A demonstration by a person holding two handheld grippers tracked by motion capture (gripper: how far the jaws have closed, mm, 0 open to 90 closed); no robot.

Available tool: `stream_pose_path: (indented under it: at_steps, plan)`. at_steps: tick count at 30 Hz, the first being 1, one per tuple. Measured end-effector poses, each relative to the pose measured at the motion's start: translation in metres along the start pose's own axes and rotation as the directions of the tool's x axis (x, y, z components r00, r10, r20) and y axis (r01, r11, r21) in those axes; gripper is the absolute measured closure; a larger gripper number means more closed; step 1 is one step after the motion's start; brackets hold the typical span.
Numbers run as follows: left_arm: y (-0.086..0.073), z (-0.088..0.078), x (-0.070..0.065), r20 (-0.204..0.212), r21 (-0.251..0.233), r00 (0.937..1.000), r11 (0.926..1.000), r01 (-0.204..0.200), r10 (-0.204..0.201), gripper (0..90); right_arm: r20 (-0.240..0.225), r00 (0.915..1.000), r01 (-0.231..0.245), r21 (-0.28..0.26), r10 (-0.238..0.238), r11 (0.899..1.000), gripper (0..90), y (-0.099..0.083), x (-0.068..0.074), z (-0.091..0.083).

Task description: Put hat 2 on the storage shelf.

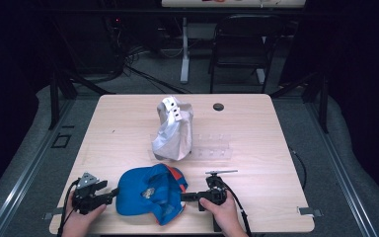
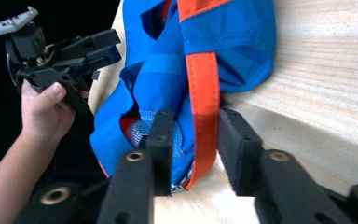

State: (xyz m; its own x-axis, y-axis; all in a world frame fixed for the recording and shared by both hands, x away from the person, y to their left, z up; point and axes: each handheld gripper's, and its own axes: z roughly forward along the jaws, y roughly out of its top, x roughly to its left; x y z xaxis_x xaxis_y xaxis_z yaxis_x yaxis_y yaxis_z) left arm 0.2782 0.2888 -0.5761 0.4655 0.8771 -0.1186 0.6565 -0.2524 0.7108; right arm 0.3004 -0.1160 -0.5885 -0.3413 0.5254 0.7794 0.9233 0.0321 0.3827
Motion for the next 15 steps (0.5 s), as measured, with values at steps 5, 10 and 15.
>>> stream_pose_path:
  at_steps: [5, 10, 15]
  plan:
    - [-0.0002, 0.0005, -0.0004, 0.0, -0.005, 1.0, 1.0, -0.002, 0.002, 39.3, 0.015, 0.9997, 0.018, 0.013, -0.018, 1.0, 76.1, 0.0026, 0.0023, -0.003]
    - [-0.0001, 0.0002, -0.0003, -0.001, 0.0, 1.0, 1.0, 0.0, 0.0, 39.3, 0.028, 0.9996, 0.007, 0.009, -0.007, 1.0, 78.2, 0.003, 0.0036, -0.0032]
    - [0.0, -0.0012, 0.0005, 0.0, -0.003, 1.0, 1.0, -0.001, 0.001, 39.5, 0.026, 0.9996, -0.013, 0.014, 0.013, 1.0, 78.8, 0.0048, 0.0065, -0.008]
